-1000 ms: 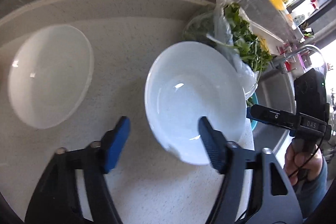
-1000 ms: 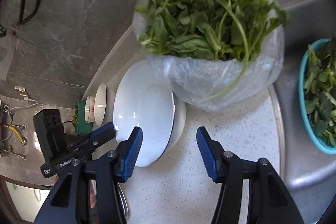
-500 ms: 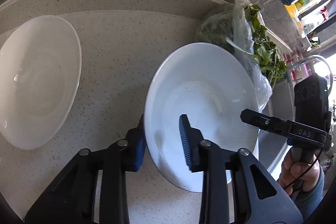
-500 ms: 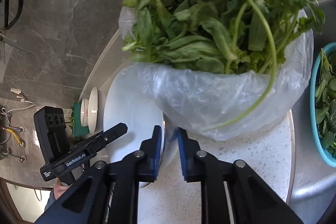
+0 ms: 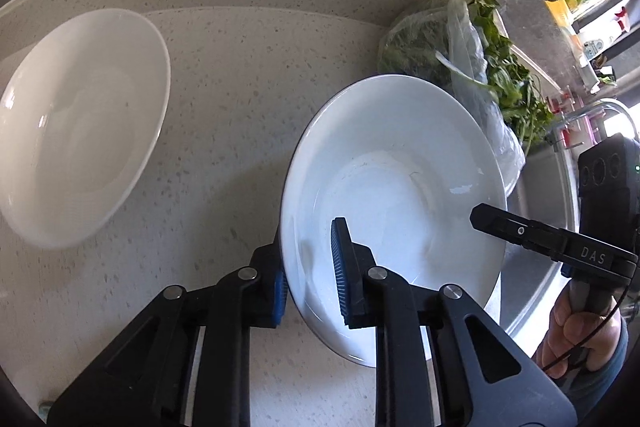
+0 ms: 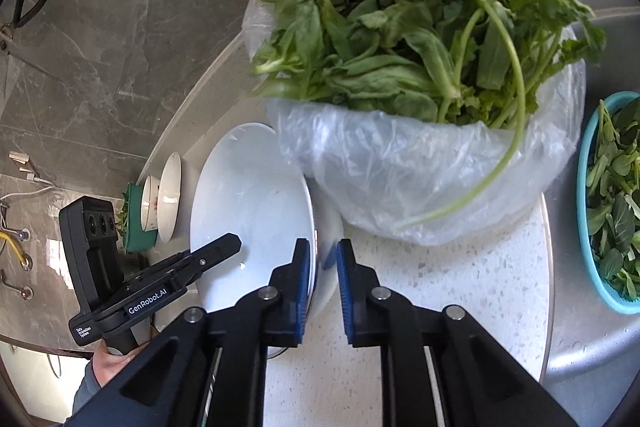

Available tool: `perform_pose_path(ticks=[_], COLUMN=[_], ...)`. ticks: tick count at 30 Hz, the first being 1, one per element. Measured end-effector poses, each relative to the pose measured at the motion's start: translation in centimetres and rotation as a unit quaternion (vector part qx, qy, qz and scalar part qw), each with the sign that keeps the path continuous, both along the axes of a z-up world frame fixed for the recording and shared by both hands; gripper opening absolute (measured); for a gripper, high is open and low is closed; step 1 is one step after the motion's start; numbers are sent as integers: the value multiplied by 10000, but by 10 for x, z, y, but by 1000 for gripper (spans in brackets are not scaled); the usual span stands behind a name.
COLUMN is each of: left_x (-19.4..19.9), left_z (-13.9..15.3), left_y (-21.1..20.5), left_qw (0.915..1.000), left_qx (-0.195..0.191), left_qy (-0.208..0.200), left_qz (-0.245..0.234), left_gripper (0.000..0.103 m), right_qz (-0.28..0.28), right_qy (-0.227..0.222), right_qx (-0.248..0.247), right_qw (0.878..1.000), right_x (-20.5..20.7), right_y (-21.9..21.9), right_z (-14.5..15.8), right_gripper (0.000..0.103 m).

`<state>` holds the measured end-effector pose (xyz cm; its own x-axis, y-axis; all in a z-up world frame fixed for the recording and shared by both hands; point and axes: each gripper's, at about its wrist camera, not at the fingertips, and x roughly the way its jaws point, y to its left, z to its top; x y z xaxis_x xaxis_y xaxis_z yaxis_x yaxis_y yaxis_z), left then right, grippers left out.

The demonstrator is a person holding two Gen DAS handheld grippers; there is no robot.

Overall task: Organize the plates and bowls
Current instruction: 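Carry the large white bowl to the plate stack and lower it on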

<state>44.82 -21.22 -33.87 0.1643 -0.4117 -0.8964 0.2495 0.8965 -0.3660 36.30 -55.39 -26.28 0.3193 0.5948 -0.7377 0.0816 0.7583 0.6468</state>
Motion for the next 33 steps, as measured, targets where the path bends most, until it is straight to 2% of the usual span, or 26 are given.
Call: perform_pose_path(ticks=[8,14,17,22,27,33], left_x=[-46,-104,-142,-191,-218,-227], left_z=[27,45,43,16,4,-2], left_y=[8,23,31,41,36,35], left_qw=[9999,9998,9999,9998,9996,9994], left_qx=[-98,-72,13,61,237,301], left_qy=[-121,-192,-116,181,129,109], left_qz=[32,62,70,82,-91,-108], left_gripper=[17,17,17,17,17,17], right_qz=[156,349,473,600,655,703], right_qy=[-115,-52,41,263,377,358], right_qx=[22,120,157,128,65,41], right_qw=[9998,9993,9988,9978,9971,9969], right_x=[-31,-72,-92,-127,-136,-146], right_y=[6,17,26,25,27,24], right_z=[25,32,30,17,10,6], right_gripper=[16,16,16,17,17,17])
